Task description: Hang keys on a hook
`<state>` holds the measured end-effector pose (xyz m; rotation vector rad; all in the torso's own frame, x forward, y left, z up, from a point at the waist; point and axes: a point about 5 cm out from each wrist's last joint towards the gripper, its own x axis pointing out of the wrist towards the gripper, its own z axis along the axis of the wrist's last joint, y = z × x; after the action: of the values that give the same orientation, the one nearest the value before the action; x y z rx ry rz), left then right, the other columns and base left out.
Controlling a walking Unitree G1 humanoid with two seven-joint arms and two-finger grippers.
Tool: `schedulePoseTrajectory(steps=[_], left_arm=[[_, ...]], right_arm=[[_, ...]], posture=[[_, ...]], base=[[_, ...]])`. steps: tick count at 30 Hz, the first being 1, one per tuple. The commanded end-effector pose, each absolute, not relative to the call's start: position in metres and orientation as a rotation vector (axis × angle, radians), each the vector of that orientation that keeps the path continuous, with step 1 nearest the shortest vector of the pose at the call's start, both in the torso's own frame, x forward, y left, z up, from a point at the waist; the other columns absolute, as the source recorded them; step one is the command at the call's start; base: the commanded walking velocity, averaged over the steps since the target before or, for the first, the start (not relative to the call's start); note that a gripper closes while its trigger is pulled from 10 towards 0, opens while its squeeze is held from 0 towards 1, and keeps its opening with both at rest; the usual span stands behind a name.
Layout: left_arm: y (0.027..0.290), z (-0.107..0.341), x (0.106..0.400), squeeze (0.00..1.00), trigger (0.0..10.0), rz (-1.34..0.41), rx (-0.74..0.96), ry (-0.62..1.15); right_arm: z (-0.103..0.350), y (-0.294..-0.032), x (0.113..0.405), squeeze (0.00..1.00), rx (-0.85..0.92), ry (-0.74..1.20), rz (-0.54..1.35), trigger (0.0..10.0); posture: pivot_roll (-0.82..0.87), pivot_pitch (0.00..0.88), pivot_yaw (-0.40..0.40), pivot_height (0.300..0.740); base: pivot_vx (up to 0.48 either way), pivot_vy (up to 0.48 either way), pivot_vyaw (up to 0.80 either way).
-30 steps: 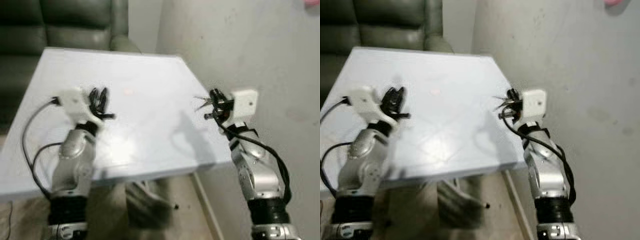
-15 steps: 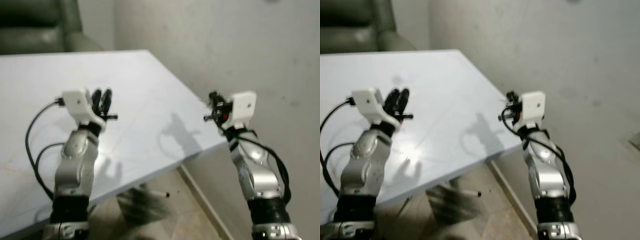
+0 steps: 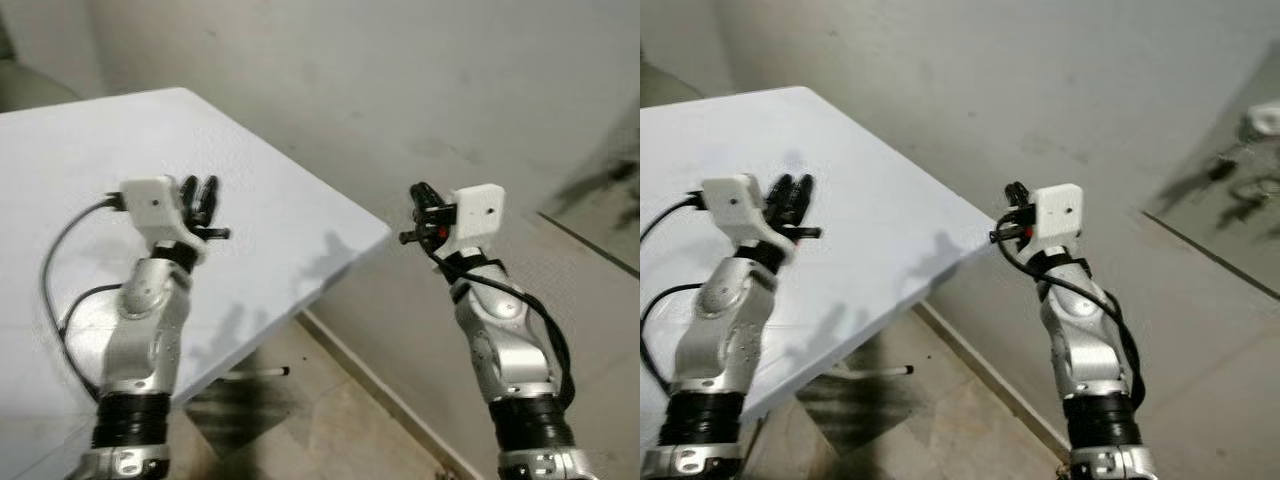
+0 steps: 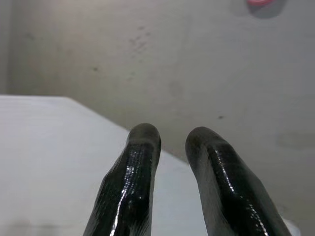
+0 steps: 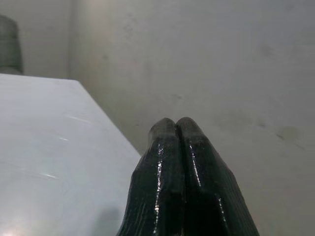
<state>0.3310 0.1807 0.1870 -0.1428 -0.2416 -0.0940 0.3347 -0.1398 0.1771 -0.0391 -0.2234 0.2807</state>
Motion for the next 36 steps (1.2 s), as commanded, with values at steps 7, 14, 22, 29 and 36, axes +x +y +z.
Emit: schedulePoseTrajectory(steps=[7, 14, 22, 29, 36], left_arm=[[0.1691, 0.1847, 0.3303, 0.00, 10.0, -0.142, -0.133, -0.236], [0.1695, 0.1840, 0.3306, 0.00, 10.0, -0.144, -0.134, -0.228], [0.1691, 0.1838, 0.3298, 0.00, 10.0, -0.156, -0.142, -0.224], [0.1695, 0.1839, 0.3296, 0.00, 10.0, -0.158, -0.145, -0.220], [0.1696, 0.1837, 0.3301, 0.00, 10.0, -0.159, -0.146, -0.217]], right_arm=[[0.1833, -0.1455, 0.3345, 0.00, -0.047, -0.245, 0.258, 10.0], [0.1852, -0.1434, 0.3306, 0.00, -0.031, -0.271, 0.285, 10.0], [0.1831, -0.1439, 0.3296, 0.00, -0.039, -0.265, 0.286, 10.0], [0.1830, -0.1434, 0.3284, 0.00, -0.040, -0.266, 0.289, 10.0], [0.1816, -0.1444, 0.3290, 0.00, -0.033, -0.252, 0.285, 10.0]], posture=[[-0.01, 0.000, -0.125, 0.740], [-0.01, 0.000, -0.123, 0.740], [-0.01, 0.000, -0.121, 0.740], [-0.01, 0.000, -0.121, 0.740], [-0.01, 0.000, -0.121, 0.740]], base=[[0.000, 0.000, -0.74], [0.000, 0.000, -0.28], [0.000, -0.137, 0.00], [0.000, -0.347, 0.00], [0.000, -0.349, 0.00]])
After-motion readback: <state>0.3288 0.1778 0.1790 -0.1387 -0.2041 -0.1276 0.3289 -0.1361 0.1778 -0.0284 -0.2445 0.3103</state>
